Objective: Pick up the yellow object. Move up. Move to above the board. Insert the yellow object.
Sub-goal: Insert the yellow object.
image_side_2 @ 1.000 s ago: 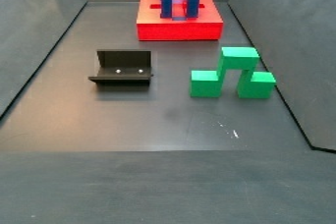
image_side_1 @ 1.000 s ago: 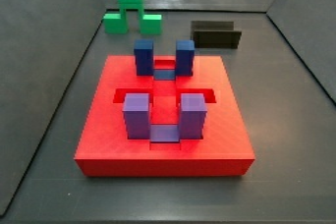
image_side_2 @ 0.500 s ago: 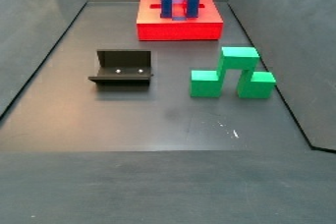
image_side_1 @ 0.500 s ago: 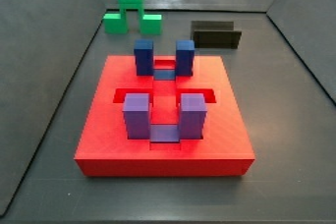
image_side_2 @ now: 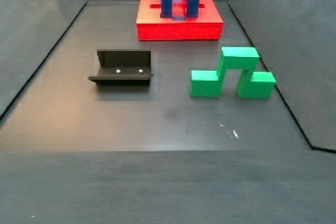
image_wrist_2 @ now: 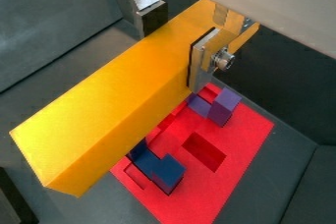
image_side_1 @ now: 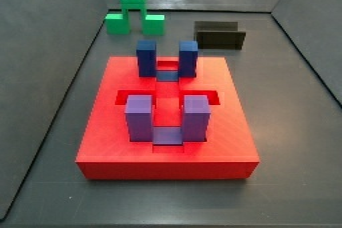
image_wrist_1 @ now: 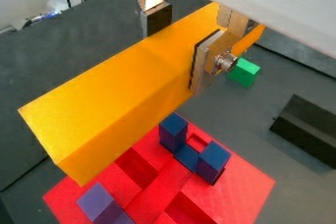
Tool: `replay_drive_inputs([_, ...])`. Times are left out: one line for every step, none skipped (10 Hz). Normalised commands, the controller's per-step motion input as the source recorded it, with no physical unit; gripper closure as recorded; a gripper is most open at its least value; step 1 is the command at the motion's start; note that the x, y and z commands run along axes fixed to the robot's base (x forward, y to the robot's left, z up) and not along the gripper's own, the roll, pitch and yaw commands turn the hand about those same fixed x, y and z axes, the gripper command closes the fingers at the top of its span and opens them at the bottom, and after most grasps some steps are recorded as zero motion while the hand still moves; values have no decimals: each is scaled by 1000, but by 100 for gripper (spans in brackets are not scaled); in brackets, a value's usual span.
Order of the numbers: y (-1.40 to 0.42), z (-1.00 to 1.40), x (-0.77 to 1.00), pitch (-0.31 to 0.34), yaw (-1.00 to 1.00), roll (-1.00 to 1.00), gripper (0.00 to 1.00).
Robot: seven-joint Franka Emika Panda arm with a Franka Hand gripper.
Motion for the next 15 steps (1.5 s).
replay_drive_inputs([-49,-611,0,-94,0,57,100])
replay_drive_inputs([-194,-614,9,-89,60,101,100])
replay_drive_inputs([-300,-609,34,-51,83,206,100])
replay_drive_inputs([-311,-654,17,-66,71,226,100])
replay_drive_inputs([-331,-634,26,-59,66,261,100])
replay_drive_inputs([-317,-569,117,-29,34,287,100])
replay_drive_inputs([-229,-557,137,-53,20,196,100])
replay_drive_inputs([-137,-517,120,-123,0,54,100])
replay_drive_inputs([-74,-457,143,-151,9,0,100])
replay_drive_inputs([-54,-454,117,-167,9,0,100])
replay_drive_inputs([-74,-360,0,-101,0,0,100])
replay_drive_inputs([-109,-223,0,-11,14,43,100])
replay_drive_inputs([-86,-197,0,-19,31,21,100])
replay_drive_inputs([-111,-191,0,-10,37,34,100])
replay_drive_inputs([-106,-174,71,-7,66,40,100])
